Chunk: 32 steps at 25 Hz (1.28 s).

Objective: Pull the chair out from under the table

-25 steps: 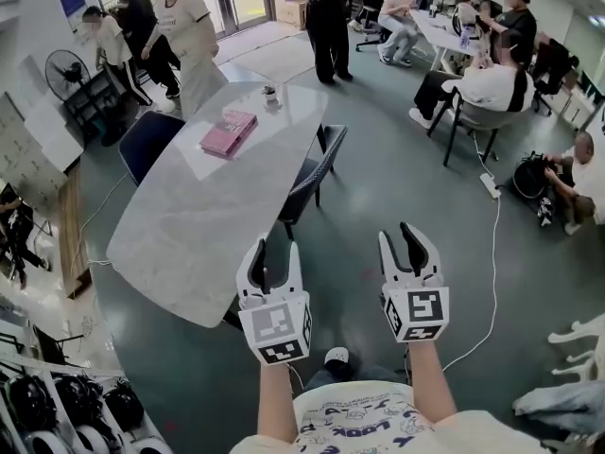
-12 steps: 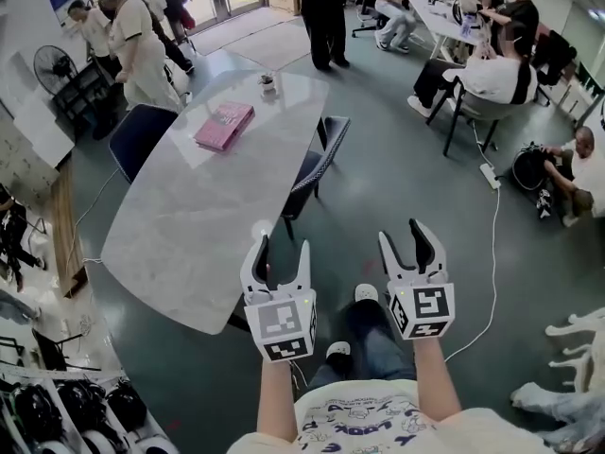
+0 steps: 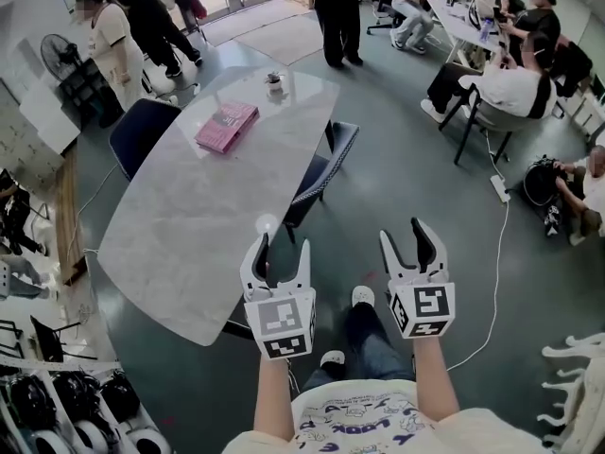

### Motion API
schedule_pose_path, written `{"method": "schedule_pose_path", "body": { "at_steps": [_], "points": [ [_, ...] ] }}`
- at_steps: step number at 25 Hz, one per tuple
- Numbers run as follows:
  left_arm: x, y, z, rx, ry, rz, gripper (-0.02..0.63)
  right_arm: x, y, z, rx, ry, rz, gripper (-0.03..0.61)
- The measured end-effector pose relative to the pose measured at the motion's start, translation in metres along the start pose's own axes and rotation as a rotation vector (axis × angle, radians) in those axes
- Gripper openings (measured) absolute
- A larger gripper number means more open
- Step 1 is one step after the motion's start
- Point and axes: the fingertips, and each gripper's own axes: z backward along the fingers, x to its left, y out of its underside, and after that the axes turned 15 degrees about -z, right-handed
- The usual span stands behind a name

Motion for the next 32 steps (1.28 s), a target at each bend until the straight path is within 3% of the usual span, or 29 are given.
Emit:
{"method": "schedule_pose_path", "body": {
  "at_steps": [19, 32],
  "points": [
    [-0.026, -0.065, -0.177, 0.055, -0.117, -0.011, 0.268, -0.107, -0.047, -0.177, 0.066, -0.161, 0.109, 0.242],
    [-0.03, -0.058, -0.24, 0.136, -0.143, -0.012, 0.279, -0.117, -0.031, -0.247, 0.164, -0.302, 0.235, 0.261]
  ]
}}
